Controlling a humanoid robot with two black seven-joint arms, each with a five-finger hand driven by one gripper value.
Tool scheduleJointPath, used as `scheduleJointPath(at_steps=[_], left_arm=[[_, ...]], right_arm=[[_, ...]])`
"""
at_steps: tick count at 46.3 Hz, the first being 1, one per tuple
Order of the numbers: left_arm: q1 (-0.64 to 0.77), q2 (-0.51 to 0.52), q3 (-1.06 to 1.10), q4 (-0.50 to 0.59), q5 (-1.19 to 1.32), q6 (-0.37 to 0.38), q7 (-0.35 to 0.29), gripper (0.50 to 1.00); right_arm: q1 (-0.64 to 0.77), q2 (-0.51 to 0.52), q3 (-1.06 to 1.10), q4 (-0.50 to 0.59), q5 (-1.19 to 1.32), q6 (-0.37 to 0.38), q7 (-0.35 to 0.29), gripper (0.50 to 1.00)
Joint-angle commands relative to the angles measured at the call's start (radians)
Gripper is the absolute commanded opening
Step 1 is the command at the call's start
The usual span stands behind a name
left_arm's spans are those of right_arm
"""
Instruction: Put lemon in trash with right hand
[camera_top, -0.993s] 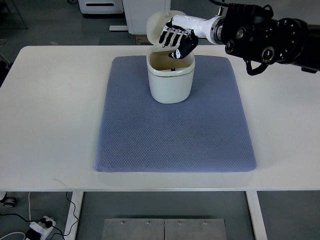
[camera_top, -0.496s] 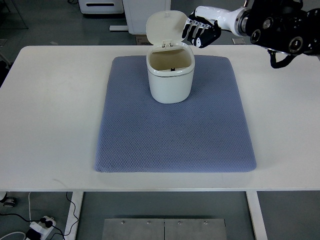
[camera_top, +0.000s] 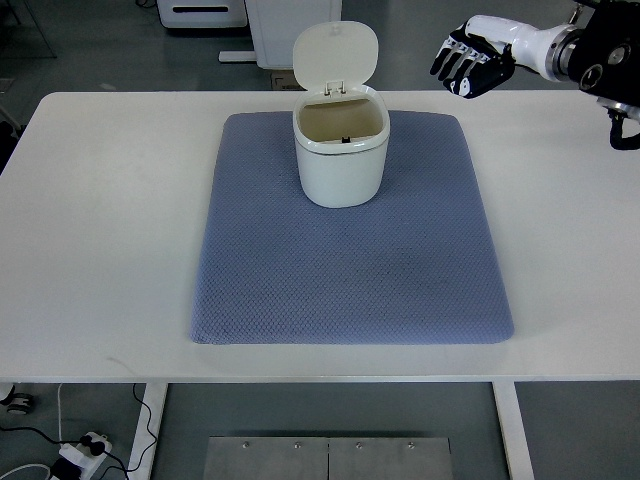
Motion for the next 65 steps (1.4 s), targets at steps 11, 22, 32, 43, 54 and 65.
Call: scheduleJointPath(at_steps=[11, 22, 32, 43, 54, 65], left_arm=[[0.000, 0.000, 0.000, 0.000, 0.000, 0.000, 0.000, 1.000], [0.000, 0.000, 0.000, 0.000, 0.000, 0.000, 0.000, 1.000], [0.000, 0.000, 0.000, 0.000, 0.000, 0.000, 0.000, 1.000], [0.000, 0.000, 0.000, 0.000, 0.000, 0.000, 0.000, 1.000], [0.000, 0.000, 0.000, 0.000, 0.000, 0.001, 0.000, 1.000], [0.000, 0.000, 0.000, 0.000, 0.000, 0.001, 0.000, 1.000]], right_arm=[[-0.172, -0.113, 0.303, -0.004, 0.001, -0.026, -0.044, 0.987], [-0.250, -0.156, 0.487, -0.004, 0.001, -0.046, -0.044, 0.998], [-0.357, -0.161, 0.695, -0.044, -0.002, -0.054, -0.043, 1.000], [-0.491, -0.150, 0.949, -0.107, 0.000, -0.052, -0.043, 1.000], [-0.649, -0.104, 1.250, -0.129, 0.000, -0.051, -0.040, 1.000], [-0.761, -0.047, 1.425, -0.138, -0.002, -0.022, -0.060, 1.000]])
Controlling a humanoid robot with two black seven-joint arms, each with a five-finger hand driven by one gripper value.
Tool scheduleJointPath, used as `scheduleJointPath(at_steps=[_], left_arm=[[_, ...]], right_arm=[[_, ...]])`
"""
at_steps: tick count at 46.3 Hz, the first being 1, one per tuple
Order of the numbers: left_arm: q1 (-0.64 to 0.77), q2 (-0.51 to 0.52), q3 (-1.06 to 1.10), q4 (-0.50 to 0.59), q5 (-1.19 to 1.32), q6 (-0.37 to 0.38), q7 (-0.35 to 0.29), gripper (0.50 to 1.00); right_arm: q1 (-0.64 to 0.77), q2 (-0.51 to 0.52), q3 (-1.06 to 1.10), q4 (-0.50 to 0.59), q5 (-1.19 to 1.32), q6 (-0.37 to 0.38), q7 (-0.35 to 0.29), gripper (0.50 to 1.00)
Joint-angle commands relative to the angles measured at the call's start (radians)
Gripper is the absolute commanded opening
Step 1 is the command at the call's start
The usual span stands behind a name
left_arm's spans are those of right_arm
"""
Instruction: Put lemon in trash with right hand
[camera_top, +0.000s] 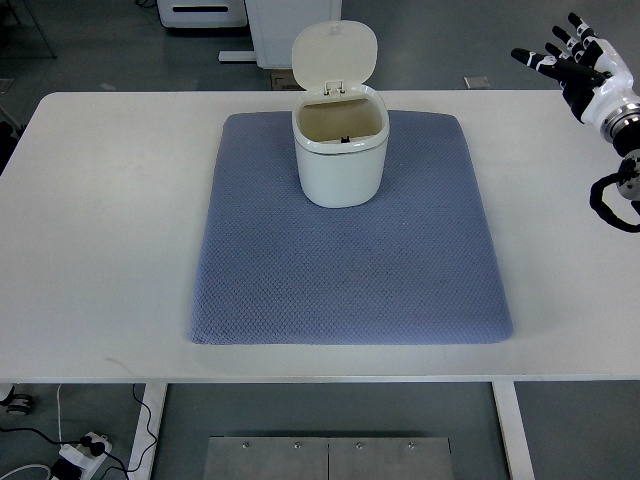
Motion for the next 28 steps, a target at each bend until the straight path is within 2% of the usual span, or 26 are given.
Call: scheduleJointPath(at_steps=[1, 7, 10, 28], left_arm=[[0.000, 0.000, 0.000, 0.000, 0.000, 0.000, 0.000, 1.000], [0.000, 0.000, 0.000, 0.000, 0.000, 0.000, 0.000, 1.000], [0.000, 0.000, 0.000, 0.000, 0.000, 0.000, 0.000, 1.000], [0.000, 0.000, 0.000, 0.000, 0.000, 0.000, 0.000, 1.000]], right_arm=[[-0.027, 0.006, 0.038, 0.003, 0.000, 0.026, -0.023, 1.000], [-0.066, 0.032, 0.118, -0.001, 0.000, 0.090, -0.156, 1.000], [-0.083, 0.038, 0.162, -0.001, 0.000, 0.102, -0.200, 1.000], [-0.173, 0.160, 0.414, -0.002, 0.002, 0.113, -0.198, 1.000]])
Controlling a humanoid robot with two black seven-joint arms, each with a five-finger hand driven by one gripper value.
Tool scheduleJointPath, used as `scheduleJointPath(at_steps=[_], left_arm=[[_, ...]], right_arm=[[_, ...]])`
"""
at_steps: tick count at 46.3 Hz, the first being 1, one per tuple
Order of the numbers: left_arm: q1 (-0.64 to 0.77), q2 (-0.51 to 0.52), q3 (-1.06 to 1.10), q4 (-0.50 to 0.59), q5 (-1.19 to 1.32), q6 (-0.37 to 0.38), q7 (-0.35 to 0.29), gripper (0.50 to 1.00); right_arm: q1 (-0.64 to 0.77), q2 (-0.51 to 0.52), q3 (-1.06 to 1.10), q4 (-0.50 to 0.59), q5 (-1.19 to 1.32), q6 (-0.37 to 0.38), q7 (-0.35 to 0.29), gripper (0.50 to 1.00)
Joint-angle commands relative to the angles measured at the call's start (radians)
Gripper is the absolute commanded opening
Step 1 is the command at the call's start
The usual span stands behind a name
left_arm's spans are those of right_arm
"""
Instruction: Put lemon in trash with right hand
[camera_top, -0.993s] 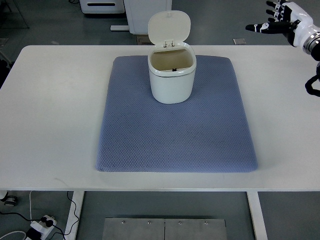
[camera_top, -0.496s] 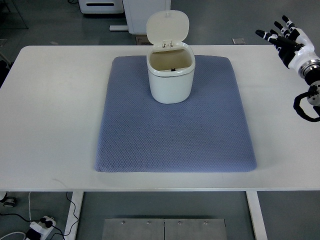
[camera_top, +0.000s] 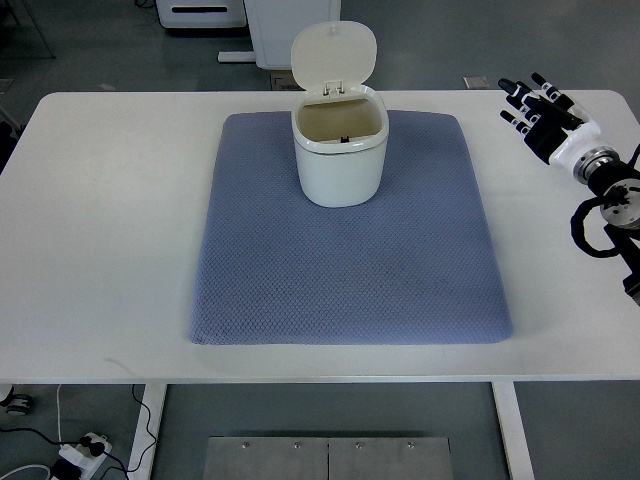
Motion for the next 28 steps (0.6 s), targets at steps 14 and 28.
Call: scheduleJointPath(at_steps=[14, 28], left_arm=[[0.000, 0.000, 0.000, 0.000, 0.000, 0.000, 0.000, 1.000], [0.000, 0.000, 0.000, 0.000, 0.000, 0.000, 0.000, 1.000]], right_arm=[[-0.065, 0.106, 0.161, -0.001, 0.000, -0.014, 0.052, 1.000], [-0.111, 0.137, 0.239, 0.000, 0.000, -0.014, 0.190, 1.000]])
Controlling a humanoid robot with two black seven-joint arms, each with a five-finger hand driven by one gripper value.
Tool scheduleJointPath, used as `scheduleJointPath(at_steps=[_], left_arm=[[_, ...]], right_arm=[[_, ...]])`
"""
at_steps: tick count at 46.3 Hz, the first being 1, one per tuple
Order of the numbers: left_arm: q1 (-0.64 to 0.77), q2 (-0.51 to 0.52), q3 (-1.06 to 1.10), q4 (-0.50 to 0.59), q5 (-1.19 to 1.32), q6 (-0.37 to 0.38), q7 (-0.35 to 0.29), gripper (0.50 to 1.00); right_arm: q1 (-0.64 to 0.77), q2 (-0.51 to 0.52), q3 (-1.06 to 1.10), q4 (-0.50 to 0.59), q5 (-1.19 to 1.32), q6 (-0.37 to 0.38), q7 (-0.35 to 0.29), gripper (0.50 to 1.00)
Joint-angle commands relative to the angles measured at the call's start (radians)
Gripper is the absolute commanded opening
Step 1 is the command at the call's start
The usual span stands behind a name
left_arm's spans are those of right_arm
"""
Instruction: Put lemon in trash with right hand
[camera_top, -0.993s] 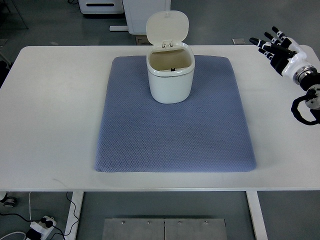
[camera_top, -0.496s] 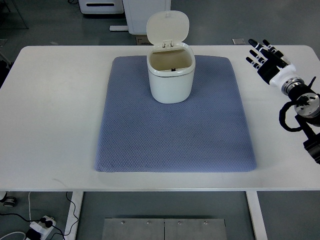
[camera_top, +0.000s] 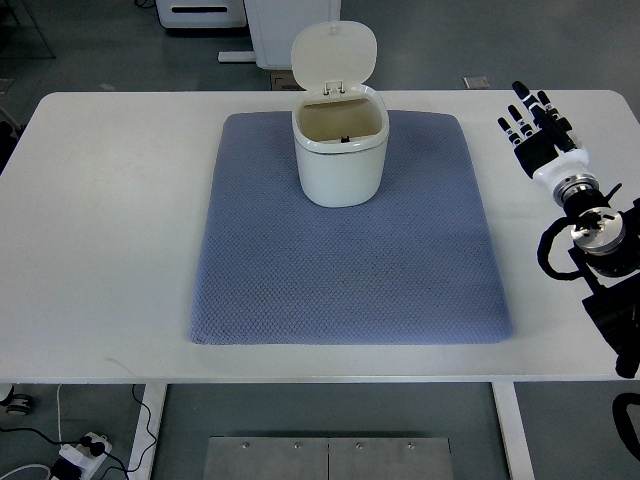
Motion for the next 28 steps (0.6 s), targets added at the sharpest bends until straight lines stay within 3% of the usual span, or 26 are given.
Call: scheduleJointPath(at_steps=[1, 28], left_arm=[[0.000, 0.000, 0.000, 0.000, 0.000, 0.001, 0.000, 1.000], [0.000, 0.000, 0.000, 0.000, 0.000, 0.000, 0.000, 1.000]], right_arm=[[-0.007, 0.005, 0.005, 0.000, 0.000, 0.000, 0.053, 1.000], [-0.035, -0.011, -0.046, 0.000, -0.113, 0.032, 0.019, 1.000]])
